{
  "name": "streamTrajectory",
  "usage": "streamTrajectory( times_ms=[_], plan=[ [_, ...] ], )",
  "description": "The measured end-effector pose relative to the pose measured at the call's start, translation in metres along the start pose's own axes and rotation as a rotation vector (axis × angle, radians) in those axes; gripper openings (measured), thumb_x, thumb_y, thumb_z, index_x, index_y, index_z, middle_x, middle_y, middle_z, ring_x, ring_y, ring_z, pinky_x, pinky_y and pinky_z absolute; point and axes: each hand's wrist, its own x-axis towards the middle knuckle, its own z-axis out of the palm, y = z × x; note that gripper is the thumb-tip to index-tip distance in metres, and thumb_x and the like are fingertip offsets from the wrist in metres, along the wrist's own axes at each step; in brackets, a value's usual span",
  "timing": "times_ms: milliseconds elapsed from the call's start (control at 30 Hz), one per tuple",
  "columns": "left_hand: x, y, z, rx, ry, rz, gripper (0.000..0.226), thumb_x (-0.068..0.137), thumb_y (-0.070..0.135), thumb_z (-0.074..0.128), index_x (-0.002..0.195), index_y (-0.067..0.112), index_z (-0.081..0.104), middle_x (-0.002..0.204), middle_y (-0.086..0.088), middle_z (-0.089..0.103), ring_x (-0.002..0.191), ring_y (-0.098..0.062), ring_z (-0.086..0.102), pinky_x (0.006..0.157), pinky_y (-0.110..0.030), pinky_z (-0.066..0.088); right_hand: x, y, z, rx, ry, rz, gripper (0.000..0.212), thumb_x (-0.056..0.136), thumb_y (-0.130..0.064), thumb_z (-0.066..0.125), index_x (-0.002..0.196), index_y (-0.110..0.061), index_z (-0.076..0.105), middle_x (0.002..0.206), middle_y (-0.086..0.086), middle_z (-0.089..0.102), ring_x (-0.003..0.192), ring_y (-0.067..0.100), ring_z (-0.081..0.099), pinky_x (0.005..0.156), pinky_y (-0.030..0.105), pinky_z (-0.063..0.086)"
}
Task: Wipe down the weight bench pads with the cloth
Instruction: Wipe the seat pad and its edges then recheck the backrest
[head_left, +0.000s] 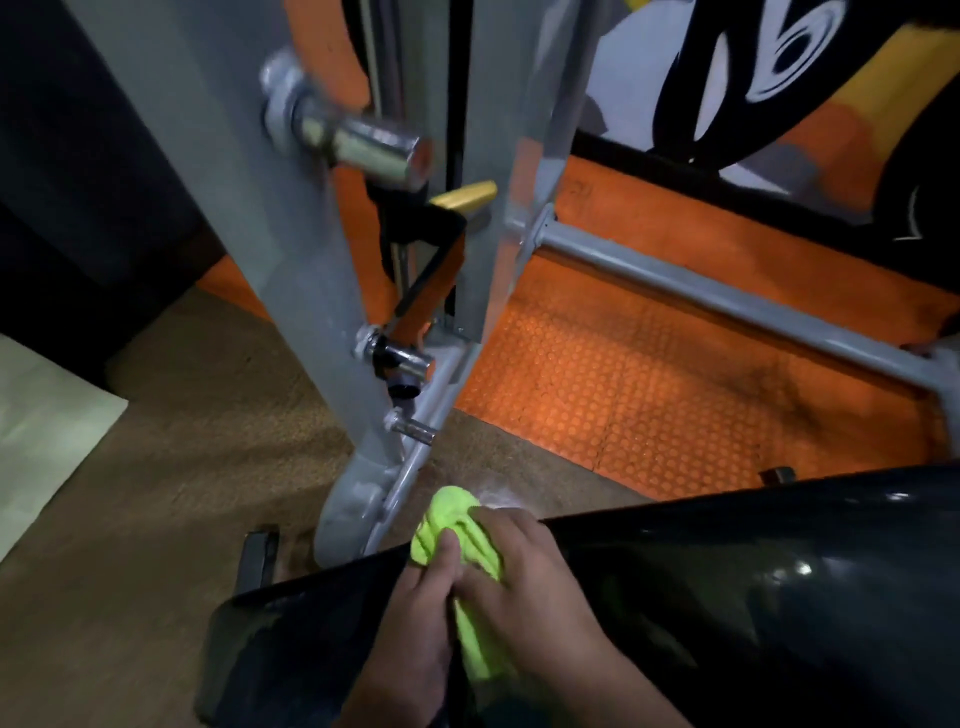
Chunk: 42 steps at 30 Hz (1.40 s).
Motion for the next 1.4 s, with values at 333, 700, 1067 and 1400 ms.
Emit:
streamTrajectory(
  times_ms=[333, 700, 1067, 1400],
  plan=[
    [-0.159, 0.027, 0.168, 0.180, -0.238, -0.011, 0.042, 0.087, 0.029, 0.063, 0.120, 0.003, 0.070, 0.116, -0.028, 0.069, 0.097, -0.037, 0.072, 0.080, -0.045, 0.059, -0.152, -0.023, -0.187, 0.246, 0.244, 0.074, 0.047, 0.090, -0.041, 0.065, 0.136, -0.039, 0.052, 0.122, -0.026, 0.043, 0.107, -0.017, 0.047, 0.083, 0.007, 0.039],
    [-0.243, -0.030, 0.388, 0.402, -0.361, 0.099, 0.027, 0.098, 0.014, 0.059, 0.124, 0.007, 0.065, 0.112, -0.023, 0.073, 0.104, -0.040, 0.070, 0.094, -0.053, 0.054, -0.297, 0.028, -0.382, 0.358, 0.605, 0.028, 0.013, 0.097, -0.048, 0.052, 0.099, -0.059, 0.059, 0.105, -0.015, 0.058, 0.093, -0.007, 0.057, 0.077, 0.015, 0.044],
    [-0.257, -0.076, 0.518, 0.448, -0.505, 0.156, 0.025, 0.102, 0.010, 0.052, 0.124, 0.011, 0.066, 0.116, -0.023, 0.071, 0.105, -0.041, 0.070, 0.096, -0.060, 0.052, -0.333, 0.093, -0.494, 0.274, 0.747, 0.255, 0.035, 0.080, -0.028, 0.060, 0.114, -0.035, 0.060, 0.102, -0.007, 0.064, 0.097, 0.020, 0.062, 0.082, 0.035, 0.050],
    [-0.250, -0.088, 0.565, 0.549, -0.459, 0.159, 0.028, 0.103, 0.037, 0.054, 0.118, 0.018, 0.068, 0.108, -0.004, 0.077, 0.100, -0.025, 0.071, 0.079, -0.044, 0.055, -0.334, 0.118, -0.523, 0.237, 0.682, 0.136, 0.035, 0.086, -0.032, 0.069, 0.115, -0.043, 0.053, 0.100, -0.016, 0.065, 0.090, -0.002, 0.060, 0.073, 0.026, 0.047]
  ],
)
